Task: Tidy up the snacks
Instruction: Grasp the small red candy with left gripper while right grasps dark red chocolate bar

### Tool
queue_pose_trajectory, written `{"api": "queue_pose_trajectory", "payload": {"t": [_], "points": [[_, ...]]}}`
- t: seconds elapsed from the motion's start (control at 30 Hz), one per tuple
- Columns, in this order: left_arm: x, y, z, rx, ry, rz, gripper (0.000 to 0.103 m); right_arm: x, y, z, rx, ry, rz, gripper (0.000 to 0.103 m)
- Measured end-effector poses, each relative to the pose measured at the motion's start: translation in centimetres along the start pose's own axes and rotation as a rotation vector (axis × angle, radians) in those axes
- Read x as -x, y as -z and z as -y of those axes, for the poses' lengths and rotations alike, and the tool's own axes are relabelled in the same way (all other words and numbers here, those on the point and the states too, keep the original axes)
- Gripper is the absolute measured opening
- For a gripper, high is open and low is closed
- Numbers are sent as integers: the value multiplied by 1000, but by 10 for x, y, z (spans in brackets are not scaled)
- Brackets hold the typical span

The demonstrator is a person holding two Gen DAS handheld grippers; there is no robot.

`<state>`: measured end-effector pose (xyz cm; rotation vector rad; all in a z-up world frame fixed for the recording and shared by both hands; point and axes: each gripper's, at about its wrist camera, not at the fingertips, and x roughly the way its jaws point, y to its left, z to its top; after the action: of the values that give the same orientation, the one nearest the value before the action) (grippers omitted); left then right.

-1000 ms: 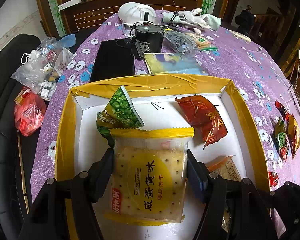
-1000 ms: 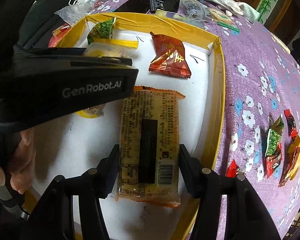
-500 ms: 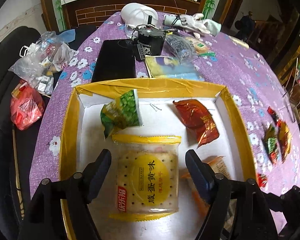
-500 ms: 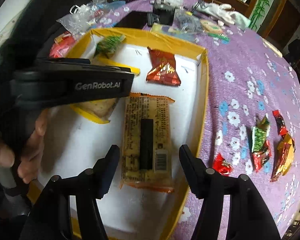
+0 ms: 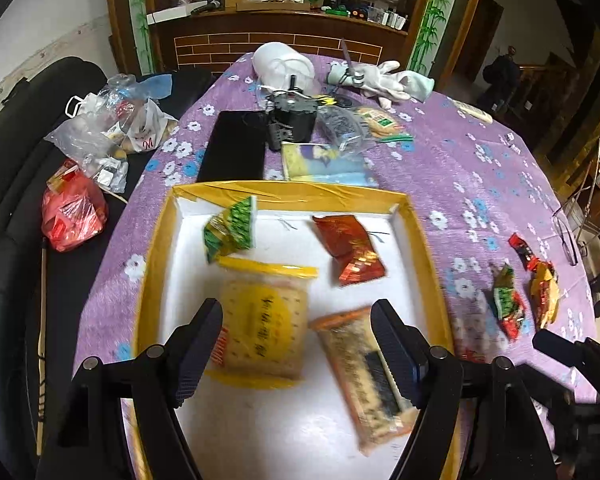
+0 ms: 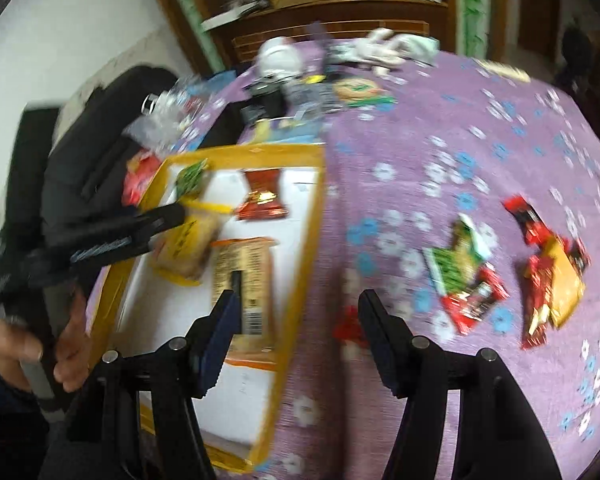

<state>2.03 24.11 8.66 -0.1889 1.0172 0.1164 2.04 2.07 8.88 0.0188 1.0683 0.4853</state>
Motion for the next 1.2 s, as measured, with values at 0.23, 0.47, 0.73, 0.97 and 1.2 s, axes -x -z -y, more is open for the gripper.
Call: {"api": "queue_pose_trajectory", "payload": {"t": [0.23,0.47,0.73,0.97,1.2], "points": [[8,16,57,-57,30,-18,80,13,15,101,-193,39,-14,61],[-8,35,128,-216,79,-70,75,31,42,179,-342,92,-23,60],[-49,55,180,-389,-32,-160,50,45,64,209,-382,102,-19,60],[-64,71,186,-450,-40,-209,33,51,64,216,-398,116,4,60],[-40,83,176,-431,160,-256,29,40,55,212,-396,105,-13,60]]}}
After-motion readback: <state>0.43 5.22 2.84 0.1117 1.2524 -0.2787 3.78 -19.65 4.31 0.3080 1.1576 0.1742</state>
